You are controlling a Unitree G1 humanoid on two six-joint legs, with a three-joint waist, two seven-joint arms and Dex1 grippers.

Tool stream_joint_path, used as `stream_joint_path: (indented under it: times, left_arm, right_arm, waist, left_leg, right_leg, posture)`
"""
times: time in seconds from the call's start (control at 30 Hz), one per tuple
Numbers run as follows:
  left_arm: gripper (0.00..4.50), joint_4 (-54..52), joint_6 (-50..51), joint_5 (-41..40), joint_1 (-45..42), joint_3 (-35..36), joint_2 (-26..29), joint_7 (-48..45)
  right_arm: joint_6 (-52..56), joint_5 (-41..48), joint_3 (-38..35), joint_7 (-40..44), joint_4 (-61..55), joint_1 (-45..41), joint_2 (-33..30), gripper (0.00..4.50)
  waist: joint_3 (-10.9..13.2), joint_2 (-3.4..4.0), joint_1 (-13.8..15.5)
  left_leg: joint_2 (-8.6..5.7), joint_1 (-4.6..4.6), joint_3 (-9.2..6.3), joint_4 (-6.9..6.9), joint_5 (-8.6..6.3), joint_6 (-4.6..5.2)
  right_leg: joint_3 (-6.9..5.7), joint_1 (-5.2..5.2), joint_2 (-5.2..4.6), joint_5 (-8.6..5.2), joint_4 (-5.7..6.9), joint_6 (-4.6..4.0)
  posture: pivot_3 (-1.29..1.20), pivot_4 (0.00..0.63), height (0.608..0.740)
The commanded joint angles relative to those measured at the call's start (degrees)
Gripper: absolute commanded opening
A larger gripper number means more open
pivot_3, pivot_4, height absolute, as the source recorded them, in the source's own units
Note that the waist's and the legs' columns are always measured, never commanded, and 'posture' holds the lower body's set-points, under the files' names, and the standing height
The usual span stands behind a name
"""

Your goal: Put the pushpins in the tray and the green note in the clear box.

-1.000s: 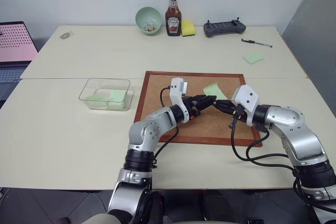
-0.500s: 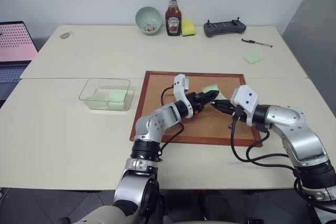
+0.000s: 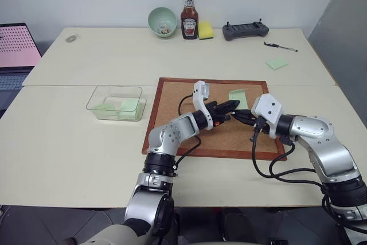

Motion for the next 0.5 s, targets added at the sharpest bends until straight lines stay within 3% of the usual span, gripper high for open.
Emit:
stream_joint_path:
  times: [0.03,0.5]
  left_arm:
    - [0.04,-2.6,1.1,-1.1,0.6,-1.6,-1.5,-0.5]
    - [0.04,-2.1,-0.4,-0.7,2.1,1.0,-1.2,3.7]
  right_arm:
    - [-1.3,0.2,-0.9,-0.1,-2.0,-1.1,-0.3,0.0]
    - [-1.0,3.0,-5.3,-2.3,-3.1,-1.1,0.5,0.0]
  waist:
    - [0.0,0.0,0.0]
    - [0.0,0.0,0.0]
  left_leg:
    - [0.0,0.0,0.0,0.0,0.0,0.0]
    - [-0.01,0.0,0.0,0.01,0.0,0.0]
  right_leg:
    - [0.0,0.0,0.0,0.0,0.0,0.0]
    - [0.01,0.0,0.0,0.0,0.0,0.0]
  posture:
    - [0.0,0.15,0.74]
    - [0.0,0.15,0.74]
